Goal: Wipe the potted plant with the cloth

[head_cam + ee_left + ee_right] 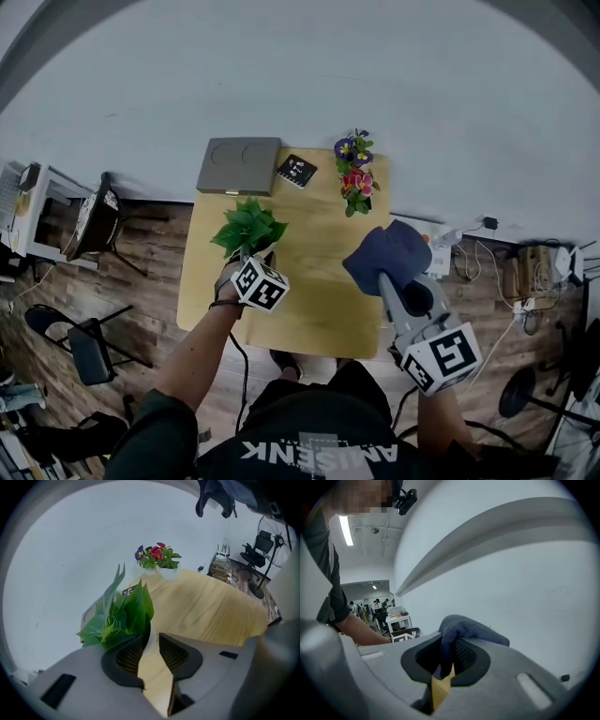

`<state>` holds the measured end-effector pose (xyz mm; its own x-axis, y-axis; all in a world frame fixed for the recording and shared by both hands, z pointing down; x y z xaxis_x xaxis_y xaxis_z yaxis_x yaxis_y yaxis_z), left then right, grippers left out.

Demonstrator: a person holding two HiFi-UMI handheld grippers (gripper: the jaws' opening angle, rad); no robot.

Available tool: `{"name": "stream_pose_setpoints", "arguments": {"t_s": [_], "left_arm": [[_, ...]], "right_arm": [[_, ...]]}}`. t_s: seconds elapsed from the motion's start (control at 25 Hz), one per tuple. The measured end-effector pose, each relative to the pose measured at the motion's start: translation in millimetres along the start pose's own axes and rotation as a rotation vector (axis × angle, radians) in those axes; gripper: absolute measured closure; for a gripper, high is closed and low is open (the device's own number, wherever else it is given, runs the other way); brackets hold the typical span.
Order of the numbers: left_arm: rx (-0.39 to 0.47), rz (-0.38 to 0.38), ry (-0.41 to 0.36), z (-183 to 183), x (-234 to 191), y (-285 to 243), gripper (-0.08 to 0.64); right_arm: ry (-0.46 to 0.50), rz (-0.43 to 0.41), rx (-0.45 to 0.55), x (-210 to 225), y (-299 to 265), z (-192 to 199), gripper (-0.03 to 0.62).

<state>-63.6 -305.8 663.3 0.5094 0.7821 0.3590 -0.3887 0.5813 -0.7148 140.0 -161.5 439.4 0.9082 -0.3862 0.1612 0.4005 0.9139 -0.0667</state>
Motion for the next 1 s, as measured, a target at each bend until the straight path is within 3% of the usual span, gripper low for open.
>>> {"name": "stream_pose_setpoints", "arguments": {"t_s": [0.52,0.68,0.8,1.0], "left_arm": [[-0.055,0.031,-0.144,2.1,1.8,-13.1,0.502],[-0.059,0.081,-0.142,1.3,0.9,-12.3,0.513],[-0.048,0.128,-0.098,-5.1,-3.7,-4.1,0.517],[0.055,0.232,-0.061,-28.9,-4.7,39.4,0.526]], "right_arm": [[-0.016,0.007,-0.003,8.2,7.6,5.9,0.565],[-0.018,0.001,-0.008,5.0,7.9,7.1,0.565],[-0.016,0.002,-0.004,4.8,9.5,4.0,0.565],[0.003,-0.014,0.030,-2.5,11.3,-11.2,0.565]]}}
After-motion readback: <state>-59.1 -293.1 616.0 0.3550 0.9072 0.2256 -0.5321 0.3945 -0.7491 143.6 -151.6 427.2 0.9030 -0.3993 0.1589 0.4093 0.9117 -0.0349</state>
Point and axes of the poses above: the fingertips, and each gripper's own axes: y backward along the fingers, x to its right, z out of its underside, the point moved 2 cm from there along y, backward along the fingers, and after that the axes turned 13 degrees about x, right-handed, at the moved point
